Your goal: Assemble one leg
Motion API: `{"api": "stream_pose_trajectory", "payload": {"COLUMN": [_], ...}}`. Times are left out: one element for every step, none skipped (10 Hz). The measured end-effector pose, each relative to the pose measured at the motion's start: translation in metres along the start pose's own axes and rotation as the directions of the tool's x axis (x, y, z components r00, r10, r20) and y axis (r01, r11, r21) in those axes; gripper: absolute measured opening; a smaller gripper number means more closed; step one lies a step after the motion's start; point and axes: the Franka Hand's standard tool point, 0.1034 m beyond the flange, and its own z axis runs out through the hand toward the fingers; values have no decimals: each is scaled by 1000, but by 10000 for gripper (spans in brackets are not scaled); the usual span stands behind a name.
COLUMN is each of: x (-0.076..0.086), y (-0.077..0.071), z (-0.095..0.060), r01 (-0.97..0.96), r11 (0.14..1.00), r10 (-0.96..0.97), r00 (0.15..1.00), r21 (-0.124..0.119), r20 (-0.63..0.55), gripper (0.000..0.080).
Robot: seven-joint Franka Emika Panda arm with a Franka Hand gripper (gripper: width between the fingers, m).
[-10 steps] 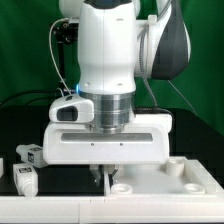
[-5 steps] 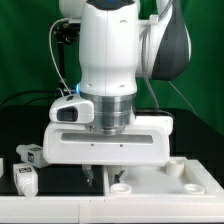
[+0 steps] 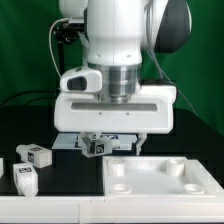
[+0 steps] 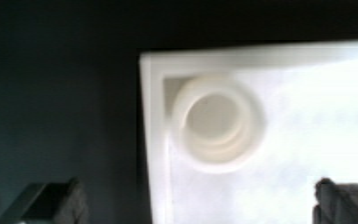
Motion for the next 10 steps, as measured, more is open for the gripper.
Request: {"api": "stream_pose_trajectory", "payload": {"x": [2,2,2,2,2,2,-3,-11,-21,-26], "y": [-3,-3,-3,-3,-3,-2,6,21,35,48], "z": [-5,-4,-4,-3,-3,-3,-6,-8,-7,-4], "r01": [-39,-30,-30,-30,-30,-32,-80,-172,-284,-375], "r11": [999,1000,1000,1000,1000,999,997,985,958,925], "r10": [39,30,30,30,30,32,80,172,282,367], "r00": [999,1000,1000,1000,1000,999,997,985,957,924], "r21": [1,1,1,1,1,1,1,6,25,64], "r20": [0,-2,-2,-1,-1,-1,12,30,63,103], "gripper": [646,648,648,648,648,648,648,648,648,648]}}
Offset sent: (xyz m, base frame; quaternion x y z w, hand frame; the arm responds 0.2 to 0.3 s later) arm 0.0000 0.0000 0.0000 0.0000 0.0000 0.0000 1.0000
